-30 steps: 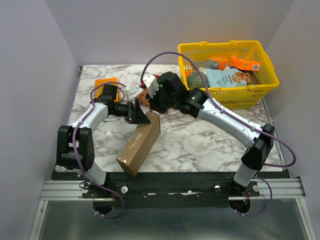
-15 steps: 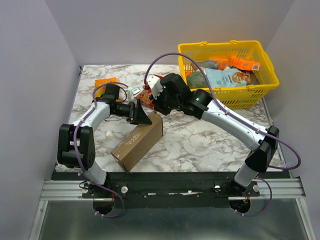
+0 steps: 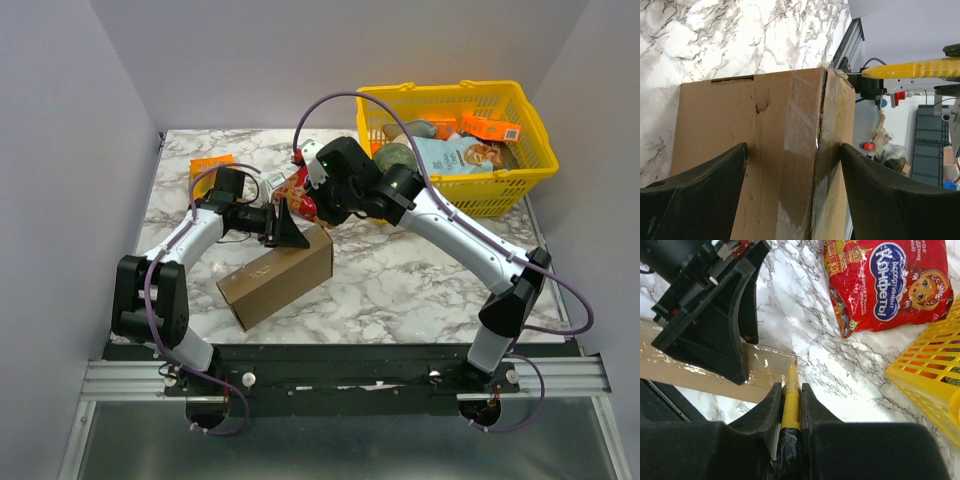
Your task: Unpack the express box
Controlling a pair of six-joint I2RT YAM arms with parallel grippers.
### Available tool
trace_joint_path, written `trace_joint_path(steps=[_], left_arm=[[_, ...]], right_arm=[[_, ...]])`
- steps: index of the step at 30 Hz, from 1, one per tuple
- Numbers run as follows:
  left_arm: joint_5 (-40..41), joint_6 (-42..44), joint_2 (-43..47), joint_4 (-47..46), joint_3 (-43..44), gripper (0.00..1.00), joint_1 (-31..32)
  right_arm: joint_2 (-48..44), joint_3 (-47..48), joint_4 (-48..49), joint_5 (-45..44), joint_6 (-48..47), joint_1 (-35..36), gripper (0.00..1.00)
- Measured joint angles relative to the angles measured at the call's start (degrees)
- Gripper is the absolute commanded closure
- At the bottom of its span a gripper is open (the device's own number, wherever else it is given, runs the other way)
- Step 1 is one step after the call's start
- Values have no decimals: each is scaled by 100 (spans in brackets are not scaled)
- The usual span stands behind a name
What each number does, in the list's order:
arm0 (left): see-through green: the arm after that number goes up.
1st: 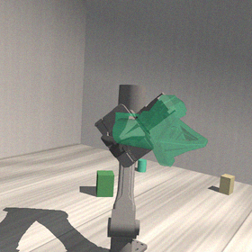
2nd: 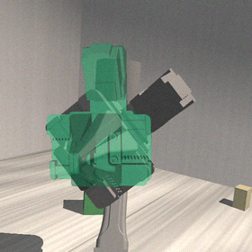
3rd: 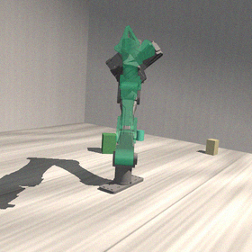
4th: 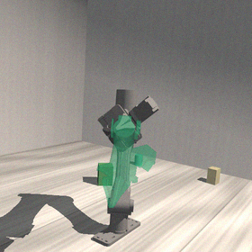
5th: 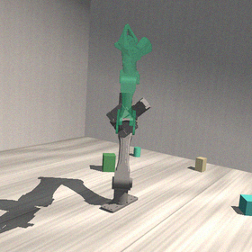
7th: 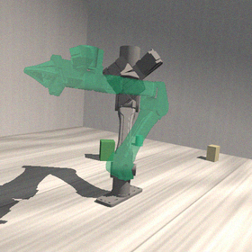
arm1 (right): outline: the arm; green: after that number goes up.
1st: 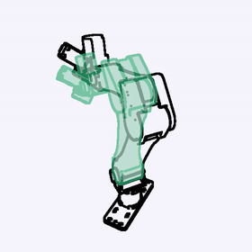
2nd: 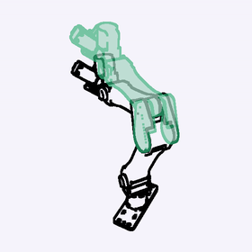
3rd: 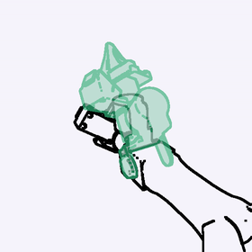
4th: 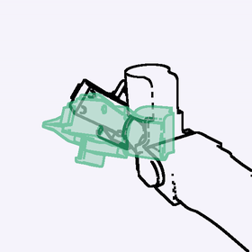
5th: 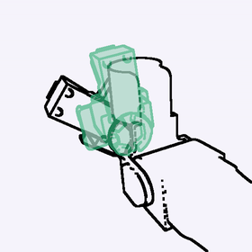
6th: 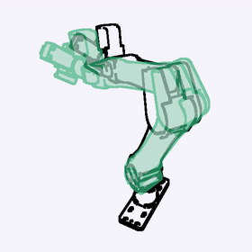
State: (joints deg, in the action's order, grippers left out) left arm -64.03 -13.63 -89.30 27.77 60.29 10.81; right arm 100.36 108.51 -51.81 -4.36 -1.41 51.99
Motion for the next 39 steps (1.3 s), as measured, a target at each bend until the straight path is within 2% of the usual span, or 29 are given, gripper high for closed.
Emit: trace_joint_path(steps=[7, 19, 39], left_arm=[[262, -313, 256, -278, -190, 35, 116], [439, -815, 638, -935, -667, 42, 133], [675, -1147, 846, -1174, -833, 44, 199]], right_arm=[[254, 459, -457, -164, 227, 22, 100], [249, 457, -551, -586, 409, 240, 100], [-52, 197, -813, -874, 1484, 271, 99]])
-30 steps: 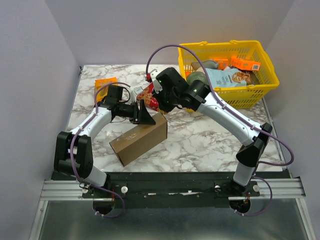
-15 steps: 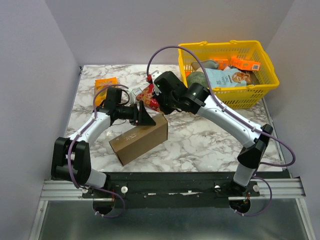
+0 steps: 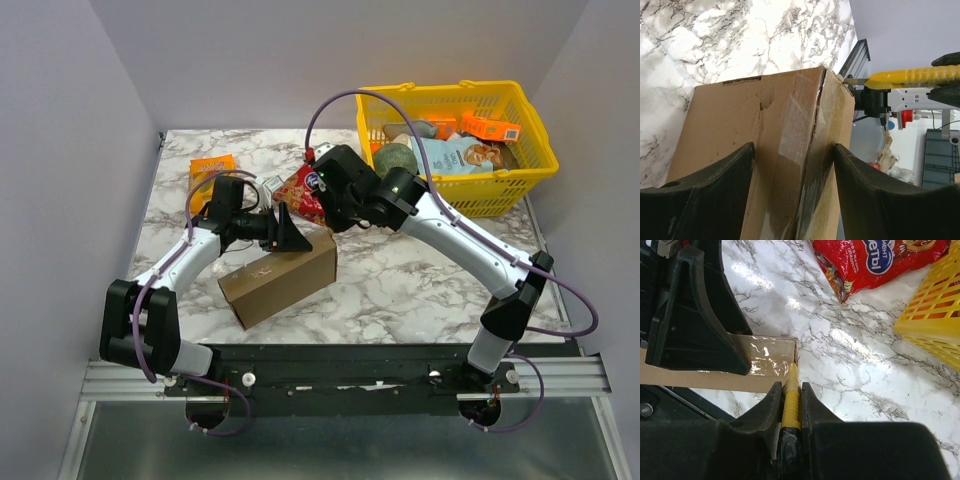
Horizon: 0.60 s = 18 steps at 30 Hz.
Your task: Unpack the express box
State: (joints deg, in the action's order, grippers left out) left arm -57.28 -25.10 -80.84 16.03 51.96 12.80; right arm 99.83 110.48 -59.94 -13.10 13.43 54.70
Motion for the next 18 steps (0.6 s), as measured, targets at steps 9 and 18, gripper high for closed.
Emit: trace_joint_path(steps=[9, 18], left_arm=[[76, -7, 15, 35, 33, 45, 2], [192, 7, 22, 83, 133, 33, -72]], right_arm=[[-175, -133, -136, 79, 129, 0, 100], [-1451, -1204, -599, 295, 109, 70, 99]])
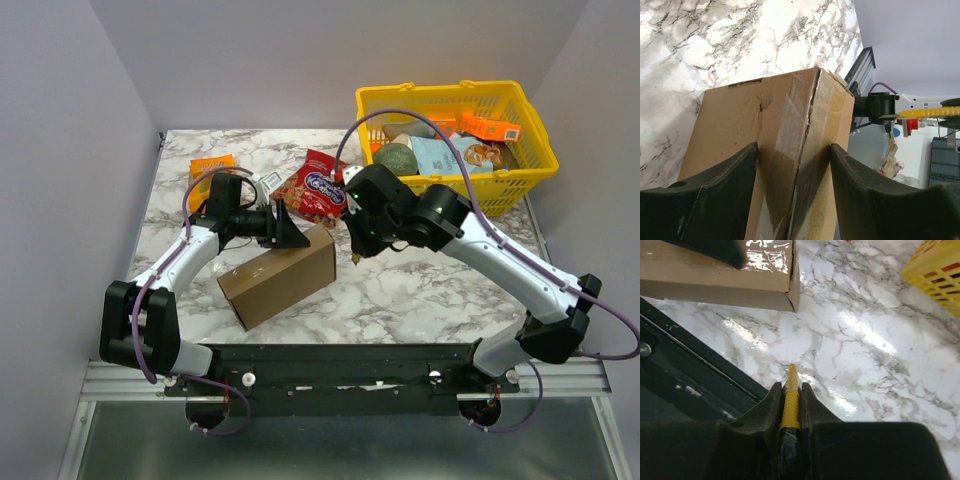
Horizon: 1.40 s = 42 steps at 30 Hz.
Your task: Unpack the express box
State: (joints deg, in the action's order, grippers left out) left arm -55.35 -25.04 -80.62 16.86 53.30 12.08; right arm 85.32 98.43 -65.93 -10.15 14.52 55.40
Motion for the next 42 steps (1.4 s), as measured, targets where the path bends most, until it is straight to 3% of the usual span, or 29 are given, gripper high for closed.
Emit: trace_joint_path(steps=[3, 6, 11, 15, 19, 20, 22, 25, 26, 35, 42], left_arm=[[-72, 37, 9, -138, -42, 18, -2], [-70, 212, 4, -144, -55, 1, -13], [-109, 743, -76, 125, 472, 1, -72], [-332, 1331, -83, 387, 1318, 1, -225], [-472, 1707, -57, 658, 1596, 1, -592], [-472, 1770, -55, 737, 1596, 1, -693], [-422, 1926, -55, 970, 1563, 1, -949], [-140, 2131, -50, 1266, 1504, 1, -1255], [-57, 2188, -50, 1333, 1491, 1, -1314], [337, 3176, -282, 2398, 1711, 1, -1589], [450, 3884, -636, 3143, 1738, 1, -1652]], right_arm=[[-481, -498, 426, -127, -693, -87, 99], [-1228, -1746, 1781, -179, -2124, -225, 100], [-2944, -5248, 4809, -177, -5042, -343, 98], [-3169, -7012, 6601, -179, -6651, -378, 89], [-3126, -8225, 8325, -186, -7720, -415, 66], [-3121, -8435, 8605, -184, -7895, -415, 53], [-3145, -8697, 8955, -184, -8081, -415, 37], [-3353, -8732, 8876, -179, -8161, -417, 13], [-3495, -8697, 8666, -157, -8153, -426, 1], [-4570, -6706, 4256, 1698, -7506, -673, 0], [-3954, -5383, 2857, 2426, -7016, -728, 0]])
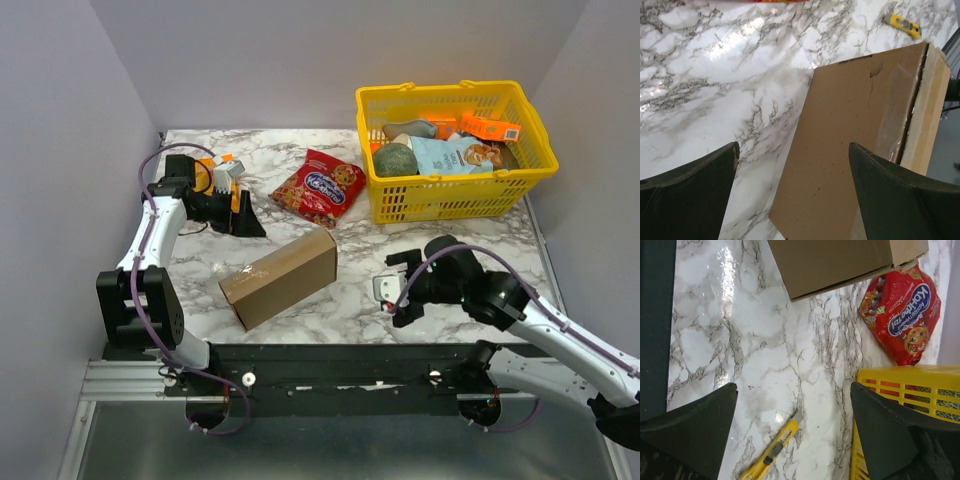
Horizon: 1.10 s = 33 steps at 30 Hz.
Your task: Unpack the express box
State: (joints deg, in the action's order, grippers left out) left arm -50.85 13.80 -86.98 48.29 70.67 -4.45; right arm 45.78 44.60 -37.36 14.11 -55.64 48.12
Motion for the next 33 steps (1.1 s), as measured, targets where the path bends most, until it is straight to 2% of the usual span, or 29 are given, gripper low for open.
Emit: trace_joint_path(steps=[4, 8, 14, 17, 22, 28, 31, 33], left_arm=[[118, 273, -9, 162, -186, 1, -44], [280, 601, -9, 278, -459, 1, -48], [549, 1266, 15, 625, -822, 1, -48], [555, 1523, 168, 800, -953, 1, -48], [514, 1934, 675, 1128, -1119, 1, -37], [348, 2590, 1464, 1499, -1276, 1, 2], [240, 2662, 1718, 1537, -1294, 1, 50], [232, 2658, 1766, 1537, -1296, 1, 66]], right_arm=[[431, 332, -168, 151, 494, -24, 3], [1010, 516, 57, 282, 1115, -24, 29], [2675, 1478, 671, 544, 1989, -24, 38], [3141, 1727, 940, 828, 2264, -17, 42], [4170, 2712, 1082, 922, 2955, 35, 46], [5845, 4833, 1110, 514, 3488, 35, 46], [6481, 5840, 994, 94, 3611, 28, 42], [6607, 6081, 879, -205, 3689, 15, 32]])
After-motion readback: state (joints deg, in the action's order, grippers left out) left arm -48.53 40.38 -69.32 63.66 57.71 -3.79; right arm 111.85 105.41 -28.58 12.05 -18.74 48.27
